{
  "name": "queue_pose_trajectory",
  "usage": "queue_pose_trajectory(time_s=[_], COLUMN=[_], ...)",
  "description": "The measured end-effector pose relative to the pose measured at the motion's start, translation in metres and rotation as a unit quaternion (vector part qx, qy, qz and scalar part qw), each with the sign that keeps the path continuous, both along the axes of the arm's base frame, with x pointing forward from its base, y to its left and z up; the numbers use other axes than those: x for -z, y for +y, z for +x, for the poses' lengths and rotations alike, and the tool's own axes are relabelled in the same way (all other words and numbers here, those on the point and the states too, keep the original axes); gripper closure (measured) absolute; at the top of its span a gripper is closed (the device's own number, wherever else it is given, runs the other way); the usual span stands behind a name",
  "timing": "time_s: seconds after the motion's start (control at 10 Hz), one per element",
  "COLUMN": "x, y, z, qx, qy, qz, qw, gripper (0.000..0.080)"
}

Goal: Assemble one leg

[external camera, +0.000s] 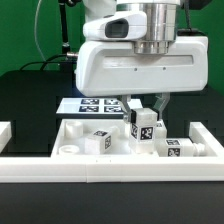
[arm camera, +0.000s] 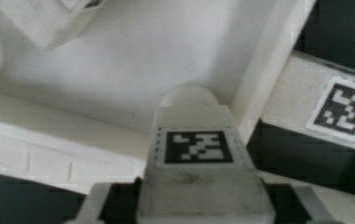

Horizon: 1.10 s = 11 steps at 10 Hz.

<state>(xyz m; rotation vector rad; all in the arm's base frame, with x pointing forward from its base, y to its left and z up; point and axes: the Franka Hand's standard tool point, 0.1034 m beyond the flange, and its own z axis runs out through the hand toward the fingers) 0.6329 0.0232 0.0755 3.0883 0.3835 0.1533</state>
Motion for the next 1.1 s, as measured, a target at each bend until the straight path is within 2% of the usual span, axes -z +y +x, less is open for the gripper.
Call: queue_pose_trajectory(time_s=[0.2, 0.5, 0.8, 1.0, 1.1], x=[0.0003, 0.0008, 0.0011, 0.001, 0.0009], y=[0.0025, 0.0014, -0.0057, -0.0037, -0.0034], z=[-0.0003, -0.0017, -0.0042, -0.0053, -0.0056], qx=[0.112, 0.296, 0.448, 0.491, 0.494], qy=[-0.001, -0.001, -0.001, 0.002, 0.004], qz=[0.016, 0.041, 0.045, 0.051, 0.052], qw=[0.994, 0.954, 0.893, 0.87, 0.868], gripper=[0.0512, 0.0512, 0.0512, 0.0512, 0.0506])
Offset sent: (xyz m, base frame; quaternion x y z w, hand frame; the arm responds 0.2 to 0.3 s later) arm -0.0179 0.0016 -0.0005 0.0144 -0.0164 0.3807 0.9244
